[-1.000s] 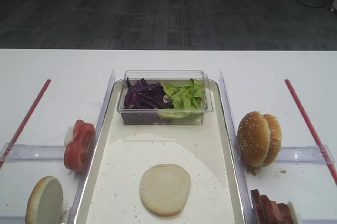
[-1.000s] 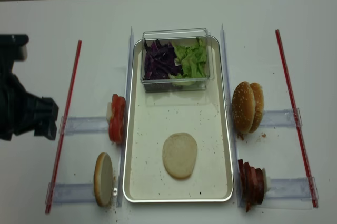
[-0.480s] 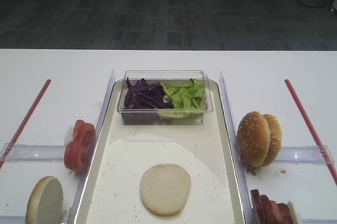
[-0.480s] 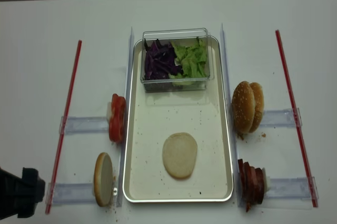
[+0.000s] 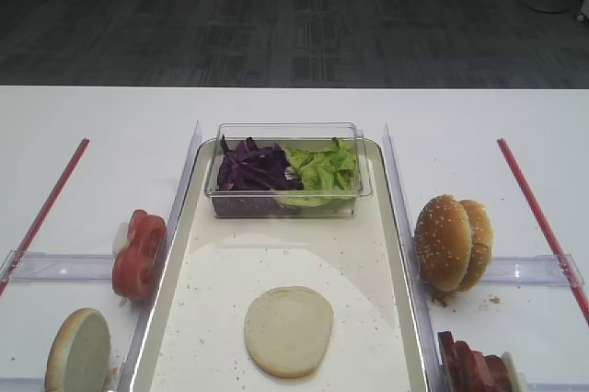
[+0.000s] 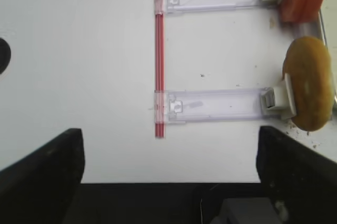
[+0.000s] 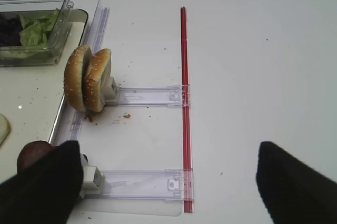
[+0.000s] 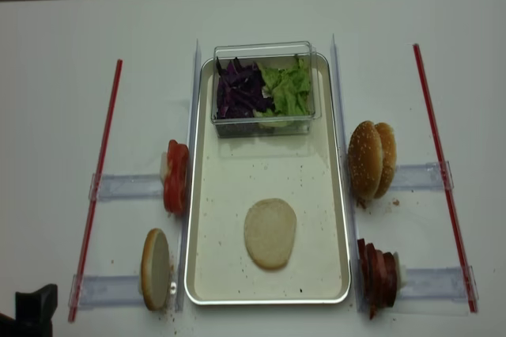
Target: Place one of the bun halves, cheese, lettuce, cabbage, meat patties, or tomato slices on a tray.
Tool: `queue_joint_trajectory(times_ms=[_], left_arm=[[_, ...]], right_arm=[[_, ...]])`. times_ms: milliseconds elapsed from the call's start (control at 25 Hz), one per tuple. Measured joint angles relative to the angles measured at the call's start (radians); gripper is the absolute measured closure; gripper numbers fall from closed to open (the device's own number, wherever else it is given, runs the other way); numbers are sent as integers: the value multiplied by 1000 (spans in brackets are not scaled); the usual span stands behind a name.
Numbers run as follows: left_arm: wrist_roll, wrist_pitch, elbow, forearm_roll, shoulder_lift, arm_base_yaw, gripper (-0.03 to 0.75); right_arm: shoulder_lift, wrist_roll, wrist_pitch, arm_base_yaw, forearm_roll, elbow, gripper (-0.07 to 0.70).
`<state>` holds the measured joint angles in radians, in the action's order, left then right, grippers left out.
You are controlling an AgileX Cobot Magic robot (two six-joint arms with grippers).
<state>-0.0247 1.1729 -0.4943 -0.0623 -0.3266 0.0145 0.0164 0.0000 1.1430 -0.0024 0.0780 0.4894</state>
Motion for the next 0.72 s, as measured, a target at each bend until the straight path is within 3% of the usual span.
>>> queue_joint_trajectory(times_ms=[720], left_arm=[[35, 2, 2, 22, 339, 1, 108]], right_arm=[[0, 0, 0, 0, 0, 0, -46]])
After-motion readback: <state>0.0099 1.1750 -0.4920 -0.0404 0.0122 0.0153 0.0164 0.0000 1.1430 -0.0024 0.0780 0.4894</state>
